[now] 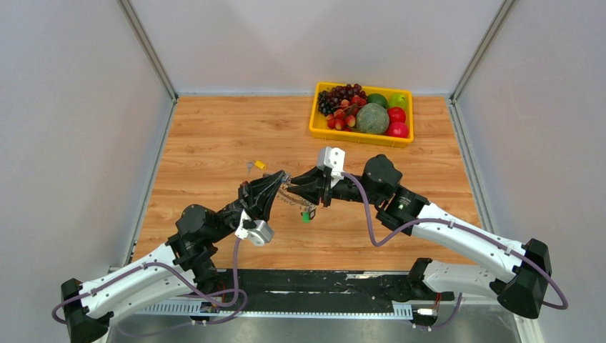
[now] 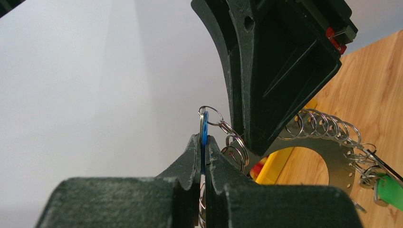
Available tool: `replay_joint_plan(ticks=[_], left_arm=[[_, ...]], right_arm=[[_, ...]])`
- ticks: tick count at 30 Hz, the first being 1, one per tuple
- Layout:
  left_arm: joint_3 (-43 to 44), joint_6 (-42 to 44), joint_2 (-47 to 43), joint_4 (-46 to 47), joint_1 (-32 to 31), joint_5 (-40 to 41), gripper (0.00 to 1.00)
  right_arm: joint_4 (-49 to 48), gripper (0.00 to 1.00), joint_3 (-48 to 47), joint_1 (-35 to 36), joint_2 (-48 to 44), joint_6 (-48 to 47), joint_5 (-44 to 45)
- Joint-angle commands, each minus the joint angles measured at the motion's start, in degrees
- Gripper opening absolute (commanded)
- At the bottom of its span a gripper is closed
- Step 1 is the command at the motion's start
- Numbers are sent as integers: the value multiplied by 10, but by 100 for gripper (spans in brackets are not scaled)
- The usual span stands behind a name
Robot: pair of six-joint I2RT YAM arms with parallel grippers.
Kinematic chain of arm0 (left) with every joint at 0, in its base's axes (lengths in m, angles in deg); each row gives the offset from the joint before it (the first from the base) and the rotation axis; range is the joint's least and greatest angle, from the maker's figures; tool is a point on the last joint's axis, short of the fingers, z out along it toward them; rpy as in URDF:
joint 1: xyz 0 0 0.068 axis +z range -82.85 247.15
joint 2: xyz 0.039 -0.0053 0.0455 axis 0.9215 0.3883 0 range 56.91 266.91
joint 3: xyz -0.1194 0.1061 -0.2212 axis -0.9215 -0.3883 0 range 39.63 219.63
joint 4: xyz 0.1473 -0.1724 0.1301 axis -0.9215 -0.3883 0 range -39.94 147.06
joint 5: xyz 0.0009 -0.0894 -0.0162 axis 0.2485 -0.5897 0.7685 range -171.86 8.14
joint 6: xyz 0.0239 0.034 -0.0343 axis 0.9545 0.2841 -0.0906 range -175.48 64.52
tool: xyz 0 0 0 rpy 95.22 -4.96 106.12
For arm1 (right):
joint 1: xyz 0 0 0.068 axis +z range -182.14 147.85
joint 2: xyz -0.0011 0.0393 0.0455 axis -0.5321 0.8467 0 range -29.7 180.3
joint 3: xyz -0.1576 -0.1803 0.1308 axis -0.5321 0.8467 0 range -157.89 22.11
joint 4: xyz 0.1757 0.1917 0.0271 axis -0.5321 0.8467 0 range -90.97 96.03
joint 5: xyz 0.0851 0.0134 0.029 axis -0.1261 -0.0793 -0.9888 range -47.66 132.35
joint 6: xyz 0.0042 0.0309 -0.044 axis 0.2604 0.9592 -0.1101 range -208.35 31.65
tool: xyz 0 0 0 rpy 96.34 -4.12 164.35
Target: Remove the keys from the keyring
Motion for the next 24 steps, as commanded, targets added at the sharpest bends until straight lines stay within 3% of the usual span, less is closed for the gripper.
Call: replay_joint_plan(ticks=[1, 16, 17, 20, 24], left_arm=[[13, -5, 7, 33, -1, 5, 0], [21, 2, 27, 13, -1, 16, 0], [21, 3, 28, 13, -1, 17, 0], [21, 3, 26, 14, -1, 20, 0], [21, 4, 24, 20, -1, 37, 0]], right_arm=[[-15, 25, -21, 6, -2, -6, -41], [-54, 29, 4, 5, -36, -1, -53], [-54, 31, 6, 5, -40, -2, -49], [-53, 58, 11, 6, -49, 1, -11], [-51, 62, 21, 5, -68, 4, 49]])
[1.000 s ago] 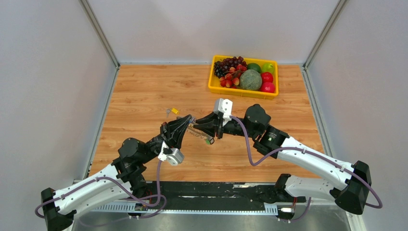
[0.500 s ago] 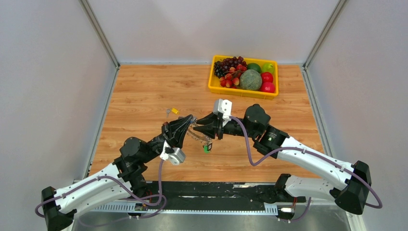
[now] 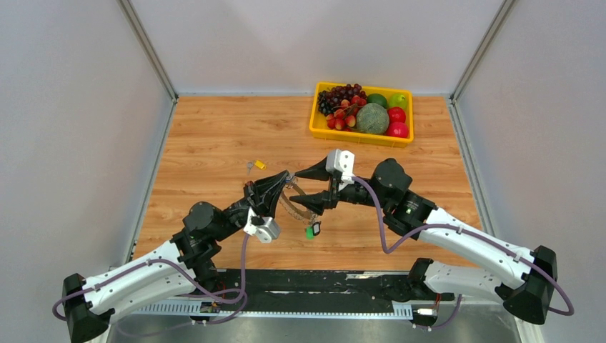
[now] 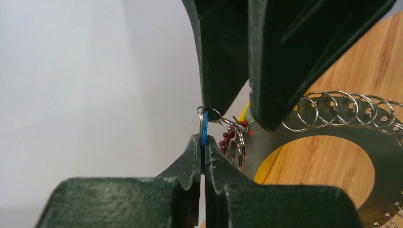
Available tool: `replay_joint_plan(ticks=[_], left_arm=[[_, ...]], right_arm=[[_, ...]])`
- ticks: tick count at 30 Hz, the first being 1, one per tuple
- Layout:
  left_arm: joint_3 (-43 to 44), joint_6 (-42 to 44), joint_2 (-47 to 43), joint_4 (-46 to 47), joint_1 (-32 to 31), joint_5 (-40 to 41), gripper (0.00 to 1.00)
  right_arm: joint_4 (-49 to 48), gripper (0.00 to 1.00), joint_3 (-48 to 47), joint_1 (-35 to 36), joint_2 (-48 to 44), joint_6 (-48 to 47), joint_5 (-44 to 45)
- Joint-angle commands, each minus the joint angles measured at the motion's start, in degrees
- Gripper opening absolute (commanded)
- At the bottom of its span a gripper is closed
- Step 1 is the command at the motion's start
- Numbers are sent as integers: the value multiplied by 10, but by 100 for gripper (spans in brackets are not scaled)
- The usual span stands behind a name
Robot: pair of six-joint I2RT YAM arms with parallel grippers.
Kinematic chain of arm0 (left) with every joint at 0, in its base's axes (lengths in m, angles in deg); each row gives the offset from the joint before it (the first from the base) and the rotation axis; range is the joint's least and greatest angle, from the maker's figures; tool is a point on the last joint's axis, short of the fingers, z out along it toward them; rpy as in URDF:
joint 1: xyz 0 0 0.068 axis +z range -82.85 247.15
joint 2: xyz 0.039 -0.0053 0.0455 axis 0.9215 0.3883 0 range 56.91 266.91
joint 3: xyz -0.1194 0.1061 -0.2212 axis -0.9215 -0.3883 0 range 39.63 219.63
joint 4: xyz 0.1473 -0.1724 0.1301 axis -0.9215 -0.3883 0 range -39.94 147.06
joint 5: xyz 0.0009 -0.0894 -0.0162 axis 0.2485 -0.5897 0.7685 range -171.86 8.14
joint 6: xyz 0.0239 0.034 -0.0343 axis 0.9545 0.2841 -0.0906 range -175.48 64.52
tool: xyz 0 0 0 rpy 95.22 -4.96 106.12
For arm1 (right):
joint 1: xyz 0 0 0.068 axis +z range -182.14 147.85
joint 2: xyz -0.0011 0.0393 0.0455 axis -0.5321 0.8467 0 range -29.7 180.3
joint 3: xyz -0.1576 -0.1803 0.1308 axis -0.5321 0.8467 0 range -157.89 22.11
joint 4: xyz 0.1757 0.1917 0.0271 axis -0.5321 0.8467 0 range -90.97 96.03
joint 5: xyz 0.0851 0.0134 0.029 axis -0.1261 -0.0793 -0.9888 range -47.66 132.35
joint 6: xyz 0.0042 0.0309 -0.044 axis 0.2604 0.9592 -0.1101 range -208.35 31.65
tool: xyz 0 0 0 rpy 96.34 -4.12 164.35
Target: Remove the keys from the keyring
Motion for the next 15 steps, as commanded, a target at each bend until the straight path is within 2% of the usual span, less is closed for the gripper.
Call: replay_joint_plan(ticks=[1, 9, 15], left_arm=[[20, 2, -3, 23, 1, 26, 0], [24, 8, 3, 28, 1, 69, 0], [23, 18, 12, 21, 1, 89, 0]], right_arm=[[-42, 62, 6, 4, -34, 2, 49], [-37, 41, -1, 4, -23, -2, 35], [-29, 40, -11, 4, -11, -9, 51]])
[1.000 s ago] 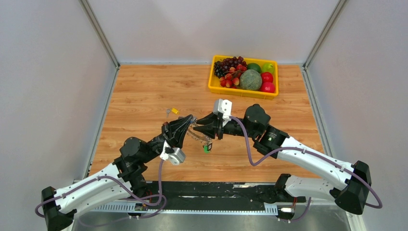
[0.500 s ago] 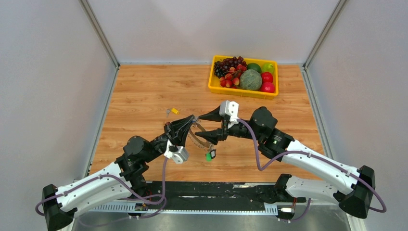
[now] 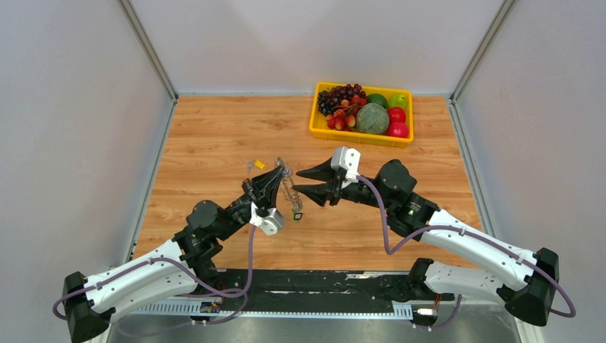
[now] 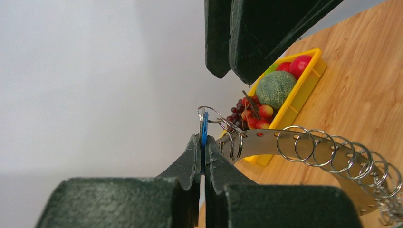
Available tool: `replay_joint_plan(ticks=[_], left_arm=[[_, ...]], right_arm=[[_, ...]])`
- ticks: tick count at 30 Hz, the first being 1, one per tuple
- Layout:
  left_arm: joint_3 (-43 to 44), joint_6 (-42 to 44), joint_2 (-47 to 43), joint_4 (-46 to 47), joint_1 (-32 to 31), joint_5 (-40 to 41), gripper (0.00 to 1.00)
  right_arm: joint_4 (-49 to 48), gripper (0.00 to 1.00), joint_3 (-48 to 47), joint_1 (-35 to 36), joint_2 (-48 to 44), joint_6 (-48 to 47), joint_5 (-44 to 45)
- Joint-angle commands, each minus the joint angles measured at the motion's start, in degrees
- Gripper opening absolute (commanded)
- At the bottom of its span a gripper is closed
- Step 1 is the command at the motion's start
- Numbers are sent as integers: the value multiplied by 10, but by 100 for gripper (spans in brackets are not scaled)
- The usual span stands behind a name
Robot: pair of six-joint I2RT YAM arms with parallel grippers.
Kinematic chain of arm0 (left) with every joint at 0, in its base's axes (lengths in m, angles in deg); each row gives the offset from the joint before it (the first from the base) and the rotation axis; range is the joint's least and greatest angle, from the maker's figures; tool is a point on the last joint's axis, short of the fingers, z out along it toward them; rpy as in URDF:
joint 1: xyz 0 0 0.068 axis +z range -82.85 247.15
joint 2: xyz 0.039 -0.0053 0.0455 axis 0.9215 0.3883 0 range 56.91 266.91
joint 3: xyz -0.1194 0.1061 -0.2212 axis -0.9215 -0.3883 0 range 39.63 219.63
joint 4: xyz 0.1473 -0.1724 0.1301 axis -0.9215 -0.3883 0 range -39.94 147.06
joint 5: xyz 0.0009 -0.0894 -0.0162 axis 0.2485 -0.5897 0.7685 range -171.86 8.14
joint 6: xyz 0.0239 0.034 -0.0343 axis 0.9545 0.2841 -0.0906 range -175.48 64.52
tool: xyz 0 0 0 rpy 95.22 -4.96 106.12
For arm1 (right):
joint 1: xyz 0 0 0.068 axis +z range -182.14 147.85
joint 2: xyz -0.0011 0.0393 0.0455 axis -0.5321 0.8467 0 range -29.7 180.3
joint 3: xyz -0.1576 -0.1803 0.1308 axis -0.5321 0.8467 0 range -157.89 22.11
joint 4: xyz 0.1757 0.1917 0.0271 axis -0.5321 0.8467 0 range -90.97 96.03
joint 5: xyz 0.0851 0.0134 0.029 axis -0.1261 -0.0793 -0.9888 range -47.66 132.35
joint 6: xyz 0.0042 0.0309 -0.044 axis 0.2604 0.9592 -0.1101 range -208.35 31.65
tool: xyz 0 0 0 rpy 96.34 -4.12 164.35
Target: Remove the keys from the keyring
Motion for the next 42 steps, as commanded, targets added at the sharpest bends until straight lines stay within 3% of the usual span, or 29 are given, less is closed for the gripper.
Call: replay_joint_plan(ticks=[1, 7, 11, 14, 30, 33, 42], left_arm=[[23, 15, 9, 28, 1, 28, 0], [45, -5, 24, -14, 0, 56, 0], [57, -14, 13, -41, 0, 75, 0], [71, -26, 8, -77, -1, 86, 0], [208, -205, 18, -397, -1, 129, 0], [240, -240, 30, -443, -1, 127, 0], [396, -351, 103, -648, -1, 113, 0]], right_arm=[[-9, 40, -16, 3, 3, -9, 21], [7, 39, -23, 3, 4, 9, 53], [7, 32, -20, 3, -2, 46, 106], [6, 34, -11, 3, -15, 58, 111], [44, 33, 20, 3, -99, 160, 141], [42, 41, 42, 3, -98, 208, 160], [56, 47, 113, 9, -112, 318, 184]])
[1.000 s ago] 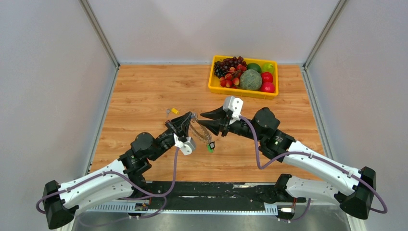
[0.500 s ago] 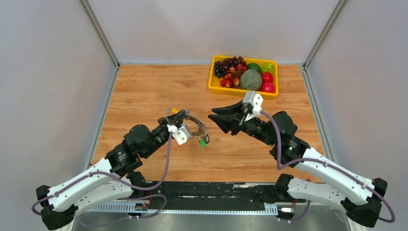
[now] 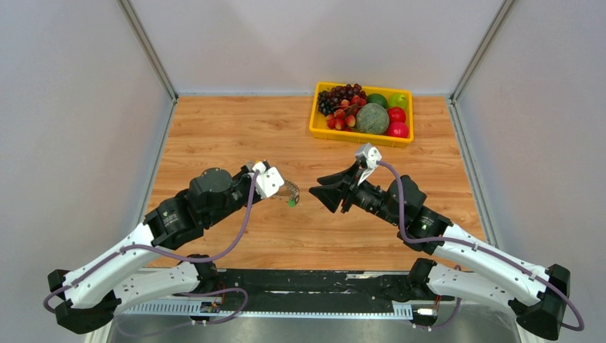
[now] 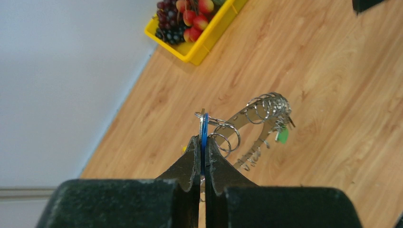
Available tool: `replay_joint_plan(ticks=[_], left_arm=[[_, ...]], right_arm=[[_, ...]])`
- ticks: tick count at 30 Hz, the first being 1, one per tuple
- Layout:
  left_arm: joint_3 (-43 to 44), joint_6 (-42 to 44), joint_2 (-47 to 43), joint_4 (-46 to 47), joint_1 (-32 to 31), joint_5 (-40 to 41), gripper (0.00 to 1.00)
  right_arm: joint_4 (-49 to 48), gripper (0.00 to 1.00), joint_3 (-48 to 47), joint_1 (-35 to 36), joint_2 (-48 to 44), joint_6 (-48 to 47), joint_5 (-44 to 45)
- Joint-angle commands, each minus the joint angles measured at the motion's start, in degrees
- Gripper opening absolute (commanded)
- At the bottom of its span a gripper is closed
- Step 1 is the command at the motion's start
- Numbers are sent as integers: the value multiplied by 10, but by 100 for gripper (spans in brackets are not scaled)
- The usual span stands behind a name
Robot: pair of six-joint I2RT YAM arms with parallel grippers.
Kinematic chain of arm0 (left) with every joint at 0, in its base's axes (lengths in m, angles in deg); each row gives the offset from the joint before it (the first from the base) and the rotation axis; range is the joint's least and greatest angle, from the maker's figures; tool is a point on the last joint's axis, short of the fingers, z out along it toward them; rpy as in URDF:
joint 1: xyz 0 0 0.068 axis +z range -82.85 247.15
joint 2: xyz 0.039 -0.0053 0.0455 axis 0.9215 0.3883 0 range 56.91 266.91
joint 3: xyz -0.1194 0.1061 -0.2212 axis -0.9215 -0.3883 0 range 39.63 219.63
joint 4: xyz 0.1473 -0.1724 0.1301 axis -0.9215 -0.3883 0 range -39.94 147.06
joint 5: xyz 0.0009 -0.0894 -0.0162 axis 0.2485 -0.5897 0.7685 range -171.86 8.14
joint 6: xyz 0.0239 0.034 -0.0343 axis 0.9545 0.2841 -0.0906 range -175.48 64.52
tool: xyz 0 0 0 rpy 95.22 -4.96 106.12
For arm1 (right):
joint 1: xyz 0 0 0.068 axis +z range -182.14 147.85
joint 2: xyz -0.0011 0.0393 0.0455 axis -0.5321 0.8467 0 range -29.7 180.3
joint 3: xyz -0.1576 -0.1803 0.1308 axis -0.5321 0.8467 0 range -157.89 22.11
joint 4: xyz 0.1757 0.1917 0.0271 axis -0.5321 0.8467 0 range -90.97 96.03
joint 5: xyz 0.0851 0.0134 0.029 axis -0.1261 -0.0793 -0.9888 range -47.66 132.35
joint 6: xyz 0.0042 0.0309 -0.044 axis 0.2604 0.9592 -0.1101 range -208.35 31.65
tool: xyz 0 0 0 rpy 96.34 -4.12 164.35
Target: Remove the keys from the keyring
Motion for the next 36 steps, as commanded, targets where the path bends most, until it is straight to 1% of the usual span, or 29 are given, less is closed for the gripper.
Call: replay_joint_plan(ticks=[1, 7, 11, 15, 19, 24, 26, 30, 33, 36], left_arm=[[84, -81, 22, -95, 0, -7, 0], [171, -158, 74, -204, 0, -20, 0], [214, -200, 115, -248, 0, -43, 0], [229, -220, 147, -269, -1, -59, 0], [236, -229, 172, -280, -1, -74, 0], [238, -252, 186, -281, 0, -96, 0], [239, -254, 188, -282, 0, -102, 0], [232, -255, 188, -274, 0, -103, 0], [223, -251, 184, -265, 0, -107, 0], [226, -243, 182, -267, 0, -107, 0]], right_arm=[[1, 47, 21, 7, -22, 73, 12], [4, 46, -13, 9, -18, 62, -18], [-1, 46, -9, 17, -9, 58, -17], [-13, 46, 4, 30, -10, 21, -12], [-25, 47, 10, 37, -18, -8, -25], [-59, 48, 29, 42, -11, -18, -32], [-72, 48, 33, 48, 1, -38, -35], [-87, 46, 31, 86, 38, -100, 18], [-123, 46, 41, 132, 59, -156, 84], [-145, 46, 36, 152, 80, -182, 115]])
